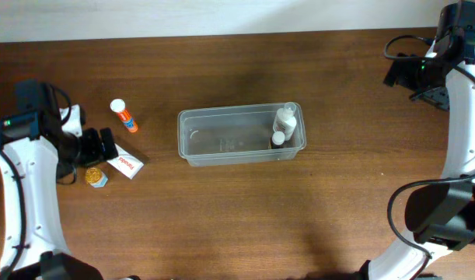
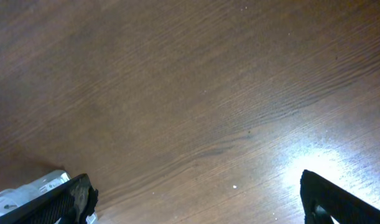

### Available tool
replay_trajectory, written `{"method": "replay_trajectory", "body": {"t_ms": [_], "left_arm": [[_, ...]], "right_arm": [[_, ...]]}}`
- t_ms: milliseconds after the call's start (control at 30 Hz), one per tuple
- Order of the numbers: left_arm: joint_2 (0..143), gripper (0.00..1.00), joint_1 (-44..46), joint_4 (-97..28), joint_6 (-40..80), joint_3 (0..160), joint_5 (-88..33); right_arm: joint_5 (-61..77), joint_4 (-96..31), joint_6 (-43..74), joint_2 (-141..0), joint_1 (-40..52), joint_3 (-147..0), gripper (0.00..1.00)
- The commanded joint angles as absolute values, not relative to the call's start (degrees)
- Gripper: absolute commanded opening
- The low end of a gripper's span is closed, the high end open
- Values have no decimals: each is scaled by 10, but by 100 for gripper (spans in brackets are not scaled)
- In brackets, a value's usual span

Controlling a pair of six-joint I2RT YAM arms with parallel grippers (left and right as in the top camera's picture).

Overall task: Pack container
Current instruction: 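Lower the left gripper and close it on the gold-lidded jar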

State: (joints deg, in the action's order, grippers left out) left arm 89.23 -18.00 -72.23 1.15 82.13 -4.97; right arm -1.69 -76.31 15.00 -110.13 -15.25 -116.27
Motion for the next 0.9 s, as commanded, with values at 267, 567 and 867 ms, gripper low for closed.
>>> {"method": "replay_trajectory", "body": {"t_ms": [267,567,867], "left_arm": [[895,100,-255,-576,83,642,-46],[896,100,-255,-490,133,590,-18],[904,98,-255,-449,174,573,0]], "right_arm": [[-22,-763,155,-1085,-155,-1173,98],[-22,-763,155,-1085,-155,-1173,98],[-22,-763,155,-1085,-155,-1173,98]]}}
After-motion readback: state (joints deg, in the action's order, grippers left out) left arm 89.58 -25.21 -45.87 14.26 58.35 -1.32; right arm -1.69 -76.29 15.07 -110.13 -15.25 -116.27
